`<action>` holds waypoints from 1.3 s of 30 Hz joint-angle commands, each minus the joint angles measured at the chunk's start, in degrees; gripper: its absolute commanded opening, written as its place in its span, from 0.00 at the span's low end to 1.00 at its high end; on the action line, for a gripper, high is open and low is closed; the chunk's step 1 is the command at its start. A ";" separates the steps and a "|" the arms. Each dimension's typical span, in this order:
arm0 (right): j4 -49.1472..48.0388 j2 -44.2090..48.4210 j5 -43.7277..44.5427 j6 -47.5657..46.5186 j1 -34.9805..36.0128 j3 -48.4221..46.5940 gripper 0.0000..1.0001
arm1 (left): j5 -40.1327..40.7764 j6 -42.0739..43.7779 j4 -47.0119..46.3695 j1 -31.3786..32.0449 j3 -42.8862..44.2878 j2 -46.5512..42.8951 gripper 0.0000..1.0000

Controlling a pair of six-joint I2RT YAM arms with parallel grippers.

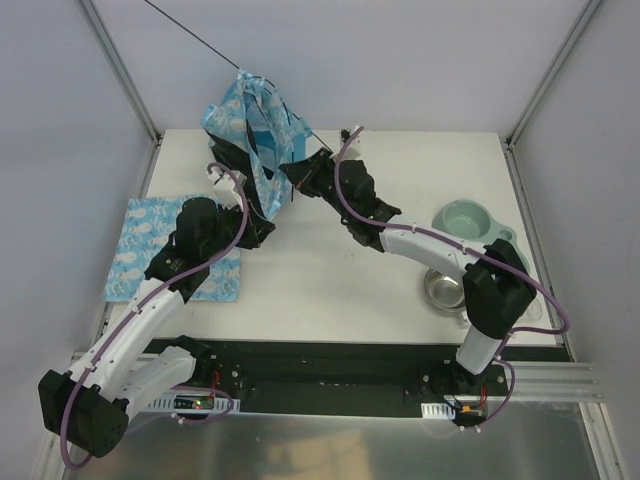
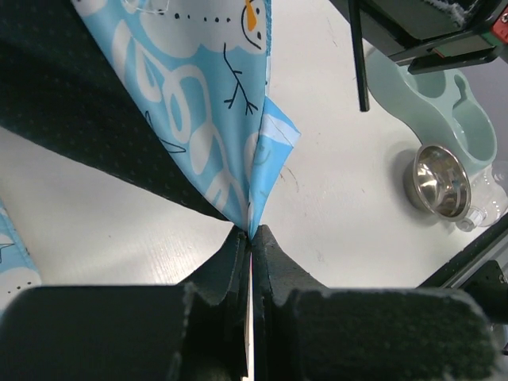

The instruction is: Set up the pet tent

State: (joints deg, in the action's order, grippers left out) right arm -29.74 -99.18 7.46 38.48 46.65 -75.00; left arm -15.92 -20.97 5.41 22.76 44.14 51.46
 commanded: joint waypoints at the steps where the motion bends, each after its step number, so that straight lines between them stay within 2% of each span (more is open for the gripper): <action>1: -8.58 -0.75 11.34 -3.15 -4.03 -4.36 0.00 | -8.16 0.41 8.21 0.62 0.59 0.21 0.00; 15: -9.11 -4.44 24.52 -6.13 3.61 -6.65 0.00 | -10.88 -0.21 8.21 0.61 1.30 0.83 0.00; 39: -13.68 -9.81 27.43 -11.23 5.73 -9.11 0.00 | -13.96 -1.26 8.21 0.61 1.30 -0.22 0.00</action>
State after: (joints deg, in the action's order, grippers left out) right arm -35.14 -107.90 28.03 28.86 54.65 -80.49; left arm -18.09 -20.47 7.22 22.00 44.56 53.04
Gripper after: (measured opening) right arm 0.070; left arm 0.020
